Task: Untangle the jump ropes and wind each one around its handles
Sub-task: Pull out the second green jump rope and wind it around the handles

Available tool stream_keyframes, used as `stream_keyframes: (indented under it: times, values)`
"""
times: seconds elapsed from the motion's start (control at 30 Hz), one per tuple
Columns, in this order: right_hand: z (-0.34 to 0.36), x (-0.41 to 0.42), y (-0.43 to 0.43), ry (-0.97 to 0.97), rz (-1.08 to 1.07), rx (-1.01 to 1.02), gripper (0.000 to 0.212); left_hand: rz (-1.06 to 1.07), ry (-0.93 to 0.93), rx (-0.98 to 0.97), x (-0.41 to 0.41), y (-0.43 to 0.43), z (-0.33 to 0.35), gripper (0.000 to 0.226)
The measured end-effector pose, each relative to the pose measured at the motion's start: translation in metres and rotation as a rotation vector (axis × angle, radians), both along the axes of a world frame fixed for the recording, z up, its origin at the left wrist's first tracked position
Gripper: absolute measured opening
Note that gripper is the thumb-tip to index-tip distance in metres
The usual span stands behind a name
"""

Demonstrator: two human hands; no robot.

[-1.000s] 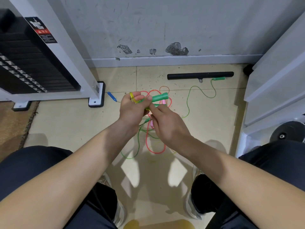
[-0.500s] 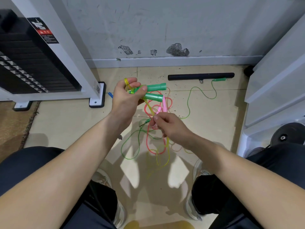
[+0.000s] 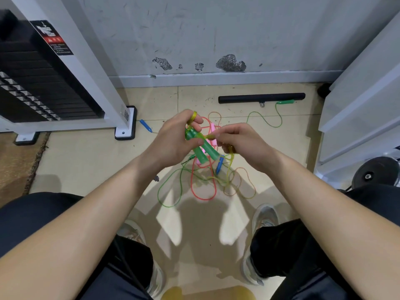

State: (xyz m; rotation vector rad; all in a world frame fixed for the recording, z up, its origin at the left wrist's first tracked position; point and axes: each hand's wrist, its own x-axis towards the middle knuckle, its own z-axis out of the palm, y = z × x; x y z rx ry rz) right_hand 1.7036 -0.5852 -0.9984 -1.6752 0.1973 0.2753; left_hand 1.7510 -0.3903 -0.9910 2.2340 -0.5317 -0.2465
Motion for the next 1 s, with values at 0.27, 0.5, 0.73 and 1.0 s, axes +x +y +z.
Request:
stream_keyframes:
  times: [0.27,0.5,0.73,1.0]
  values:
    - [-0.008,-0.017,0.040,-0.169,-0.167,-0.215,0.026,0.433,0.175,-0.400,-0.007,-0.016,-0.026,0.032]
    - [-0.008,-0.024,0.049,-0.280,-0.120,-0.474,0.018,0.580,0.542,-0.676,-0.008,-0.022,-0.026,0.037]
    - [-0.016,-0.030,0.065,-0.097,-0.261,-0.221,0.011,0.676,0.555,-0.747,-0.007,-0.025,-0.021,0.039]
    - [-0.028,-0.025,0.049,0.104,0.076,-0.104,0.037,0.586,0.716,-0.935,0.003,-0.011,-0.002,0.040]
